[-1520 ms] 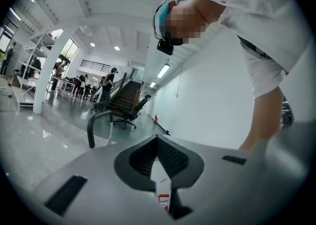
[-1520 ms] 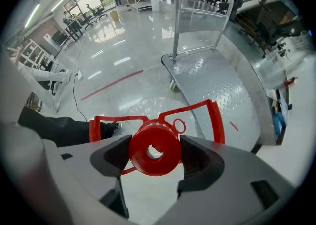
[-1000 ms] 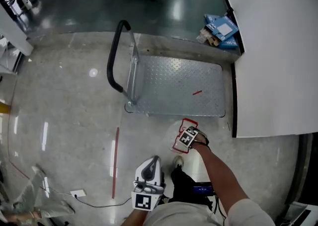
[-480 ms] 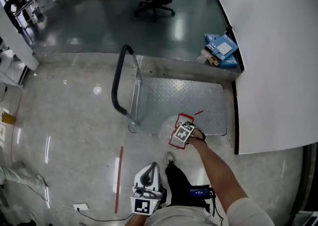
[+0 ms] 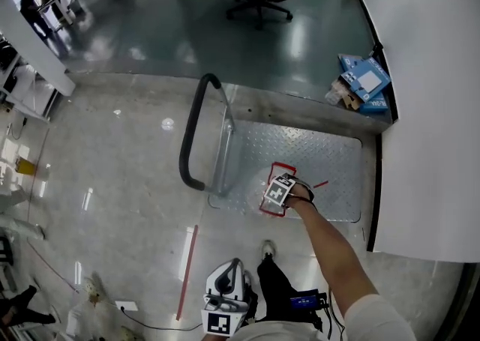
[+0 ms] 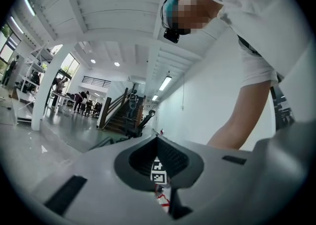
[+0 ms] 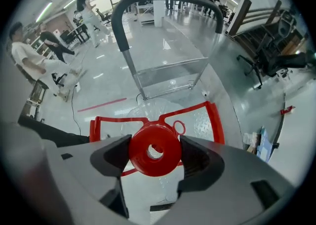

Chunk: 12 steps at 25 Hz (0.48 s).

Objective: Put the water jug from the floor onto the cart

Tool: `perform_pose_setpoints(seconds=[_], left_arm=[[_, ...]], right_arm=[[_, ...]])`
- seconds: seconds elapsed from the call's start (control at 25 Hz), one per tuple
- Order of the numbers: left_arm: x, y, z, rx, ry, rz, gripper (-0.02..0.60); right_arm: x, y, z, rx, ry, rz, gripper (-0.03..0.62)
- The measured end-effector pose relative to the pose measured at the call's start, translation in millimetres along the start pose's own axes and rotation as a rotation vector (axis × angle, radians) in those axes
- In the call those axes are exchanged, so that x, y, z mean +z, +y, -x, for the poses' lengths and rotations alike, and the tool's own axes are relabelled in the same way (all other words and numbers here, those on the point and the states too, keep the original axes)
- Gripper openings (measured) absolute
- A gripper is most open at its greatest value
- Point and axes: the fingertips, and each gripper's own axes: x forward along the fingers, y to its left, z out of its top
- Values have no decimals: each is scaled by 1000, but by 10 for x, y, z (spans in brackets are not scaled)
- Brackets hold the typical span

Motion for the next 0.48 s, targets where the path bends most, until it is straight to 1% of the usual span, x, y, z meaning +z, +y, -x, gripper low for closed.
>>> perform_pose_setpoints(seconds=[0.16, 0.32, 0.48], left_arm=[[-86, 125, -64, 34, 30, 4, 3], [-171, 191, -70, 55, 49, 5, 3], [-210, 190, -65, 58, 58, 6, 3]], right_arm=[[199, -245, -193, -3, 18, 59, 302], [284, -440, -339, 3, 36, 94, 302], [374, -575, -371, 25, 13, 88, 302]])
